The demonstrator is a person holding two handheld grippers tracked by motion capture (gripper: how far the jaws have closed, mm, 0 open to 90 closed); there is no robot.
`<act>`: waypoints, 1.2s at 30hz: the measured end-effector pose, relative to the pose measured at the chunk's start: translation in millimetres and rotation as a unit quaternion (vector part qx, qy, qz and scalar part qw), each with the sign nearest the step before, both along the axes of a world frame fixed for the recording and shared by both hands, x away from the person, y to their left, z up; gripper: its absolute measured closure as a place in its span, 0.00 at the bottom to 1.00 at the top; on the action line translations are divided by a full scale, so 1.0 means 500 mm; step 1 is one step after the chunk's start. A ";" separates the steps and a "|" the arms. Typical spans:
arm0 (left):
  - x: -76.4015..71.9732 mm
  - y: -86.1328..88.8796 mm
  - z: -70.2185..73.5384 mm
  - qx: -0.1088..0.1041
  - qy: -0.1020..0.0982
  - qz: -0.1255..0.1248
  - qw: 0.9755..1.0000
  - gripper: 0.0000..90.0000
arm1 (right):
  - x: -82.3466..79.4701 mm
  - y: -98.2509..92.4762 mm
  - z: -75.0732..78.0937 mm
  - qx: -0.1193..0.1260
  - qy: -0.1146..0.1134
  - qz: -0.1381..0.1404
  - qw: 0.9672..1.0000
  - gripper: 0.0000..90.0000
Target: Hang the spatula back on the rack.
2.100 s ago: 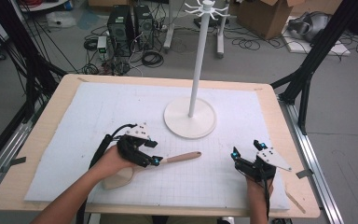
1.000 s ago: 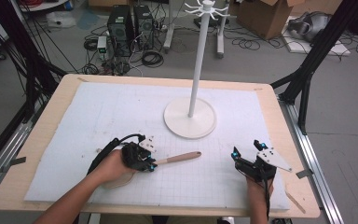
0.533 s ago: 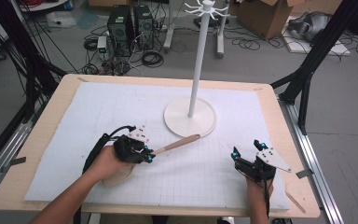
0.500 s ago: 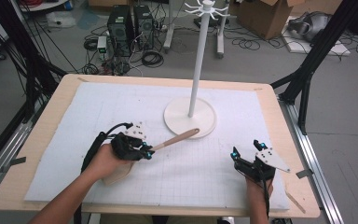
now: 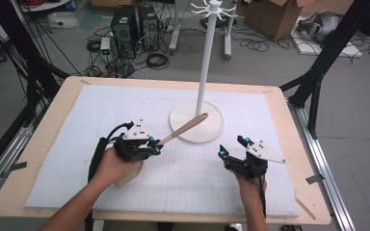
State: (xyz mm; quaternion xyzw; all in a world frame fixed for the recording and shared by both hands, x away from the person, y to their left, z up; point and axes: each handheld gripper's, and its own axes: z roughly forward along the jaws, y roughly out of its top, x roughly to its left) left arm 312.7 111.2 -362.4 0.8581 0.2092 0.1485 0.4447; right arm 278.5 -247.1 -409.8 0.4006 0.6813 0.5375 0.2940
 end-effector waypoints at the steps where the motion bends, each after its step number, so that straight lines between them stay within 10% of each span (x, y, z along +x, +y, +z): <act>1: -0.001 -0.003 0.001 -0.002 -0.003 0.000 1.000 0.87 | 0.002 0.007 0.007 0.004 0.002 0.006 1.000 0.27; 17: -0.017 -0.052 -0.006 0.008 -0.029 -0.017 0.999 0.87 | 0.051 0.107 0.086 0.022 0.005 0.070 0.997 0.26; 36: -0.024 -0.048 0.020 -0.004 -0.062 0.028 0.998 0.87 | 0.048 0.169 0.182 0.030 -0.040 0.059 0.997 0.36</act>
